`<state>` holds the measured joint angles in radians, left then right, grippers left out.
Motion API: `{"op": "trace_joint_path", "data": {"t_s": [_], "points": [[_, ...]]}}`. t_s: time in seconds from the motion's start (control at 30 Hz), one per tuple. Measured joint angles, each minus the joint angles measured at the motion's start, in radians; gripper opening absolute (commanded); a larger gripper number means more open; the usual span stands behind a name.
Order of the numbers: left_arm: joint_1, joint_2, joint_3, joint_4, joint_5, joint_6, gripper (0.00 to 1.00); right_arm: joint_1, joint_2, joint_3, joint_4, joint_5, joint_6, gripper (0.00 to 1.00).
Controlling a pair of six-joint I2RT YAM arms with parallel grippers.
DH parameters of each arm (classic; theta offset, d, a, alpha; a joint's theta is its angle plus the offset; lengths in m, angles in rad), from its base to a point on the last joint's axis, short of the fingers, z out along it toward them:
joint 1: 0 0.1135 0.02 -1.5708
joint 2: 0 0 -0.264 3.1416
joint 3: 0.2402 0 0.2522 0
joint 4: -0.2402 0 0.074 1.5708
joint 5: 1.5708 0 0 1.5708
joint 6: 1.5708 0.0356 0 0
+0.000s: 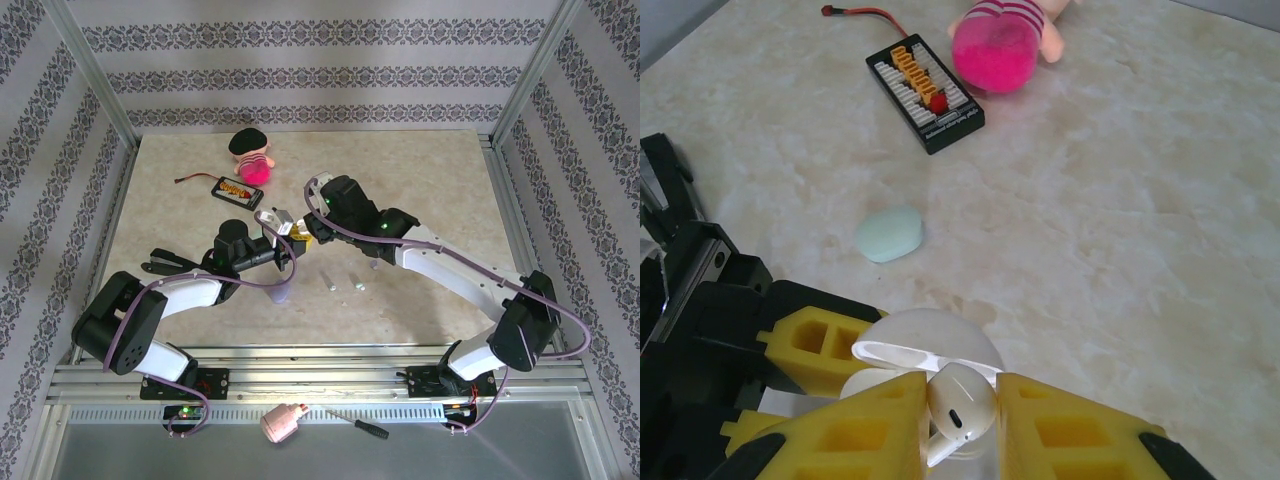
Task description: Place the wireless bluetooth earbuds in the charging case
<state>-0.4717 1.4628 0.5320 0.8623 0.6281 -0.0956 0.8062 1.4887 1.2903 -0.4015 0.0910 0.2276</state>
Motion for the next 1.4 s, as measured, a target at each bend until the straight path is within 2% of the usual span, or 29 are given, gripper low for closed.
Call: {"op": "trace_joint_path", "data": {"t_s": [1.4], "points": [[0.000,-0.001,0.029,0.006,0.037,-0.094,0.00,0.002,0.026,0.003,0.047,0.028,-0.046,0.23]]}}
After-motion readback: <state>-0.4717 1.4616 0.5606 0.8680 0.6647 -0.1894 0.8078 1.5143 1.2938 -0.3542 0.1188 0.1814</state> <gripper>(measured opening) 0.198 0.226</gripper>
